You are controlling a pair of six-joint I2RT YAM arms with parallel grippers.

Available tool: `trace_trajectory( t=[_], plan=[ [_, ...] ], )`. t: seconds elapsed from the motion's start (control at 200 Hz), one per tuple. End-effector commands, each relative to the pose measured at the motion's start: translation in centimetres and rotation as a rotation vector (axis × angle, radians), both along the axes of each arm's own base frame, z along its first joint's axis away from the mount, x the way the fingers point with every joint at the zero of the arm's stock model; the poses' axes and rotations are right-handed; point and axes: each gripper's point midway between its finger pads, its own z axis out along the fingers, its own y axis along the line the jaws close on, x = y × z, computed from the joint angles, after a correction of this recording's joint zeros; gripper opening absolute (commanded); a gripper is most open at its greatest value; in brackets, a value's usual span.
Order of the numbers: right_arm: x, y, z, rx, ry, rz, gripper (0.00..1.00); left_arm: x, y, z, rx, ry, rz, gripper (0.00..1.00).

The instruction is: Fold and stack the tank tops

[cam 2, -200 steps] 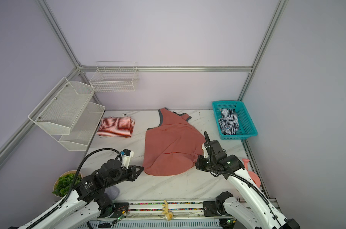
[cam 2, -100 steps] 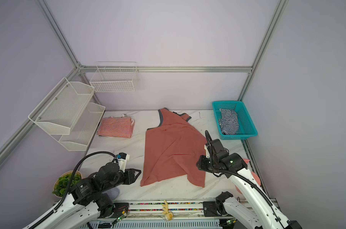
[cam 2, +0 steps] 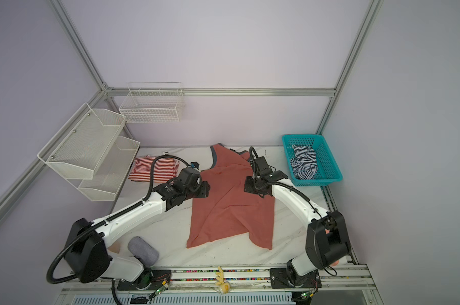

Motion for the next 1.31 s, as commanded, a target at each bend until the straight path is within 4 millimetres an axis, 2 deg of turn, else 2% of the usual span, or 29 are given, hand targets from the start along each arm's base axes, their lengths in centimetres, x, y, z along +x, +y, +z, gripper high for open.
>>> trace_trajectory(
  t=[0.0, 0.08, 0.28, 0.36, 0.6, 0.745, 0.895, 1.165, 1.3],
  plan=[
    [7.0, 0.6, 1.5, 0.025, -0.149, -0.004, 0.00, 4.0, -1.8, 1.1, -0.033, -0.011, -0.059, 0.51],
    [10.8, 0.3, 0.3, 0.036, -0.150, -0.024, 0.00, 5.5, -2.5, -0.6, -0.055, 0.043, -0.077, 0.51],
    [18.6, 0.0, -2.3, 0.101, -0.184, -0.053, 0.00, 7.0, -3.9, -5.2, -0.069, 0.150, -0.123, 0.50],
    [20.9, 0.2, -3.4, 0.143, -0.192, -0.059, 0.00, 7.2, -4.0, -6.6, -0.066, 0.179, -0.126, 0.49],
    [26.0, 1.1, -4.5, 0.254, -0.248, -0.075, 0.00, 6.5, -3.4, -9.9, -0.045, 0.252, -0.123, 0.49],
    [28.2, 1.3, -5.8, 0.295, -0.240, -0.094, 0.00, 5.6, -2.9, -11.4, -0.035, 0.292, -0.116, 0.49],
    [29.5, 0.3, -7.5, 0.317, -0.220, -0.135, 0.00, 4.7, -2.6, -12.5, -0.032, 0.328, -0.111, 0.48],
    [29.5, -1.0, -10.8, 0.311, -0.161, -0.177, 0.00, 3.8, -2.2, -13.7, -0.027, 0.361, -0.108, 0.48],
    [29.6, -1.6, -12.4, 0.297, -0.138, -0.195, 0.00, 2.6, -1.8, -15.0, -0.019, 0.409, -0.099, 0.48]
  ],
)
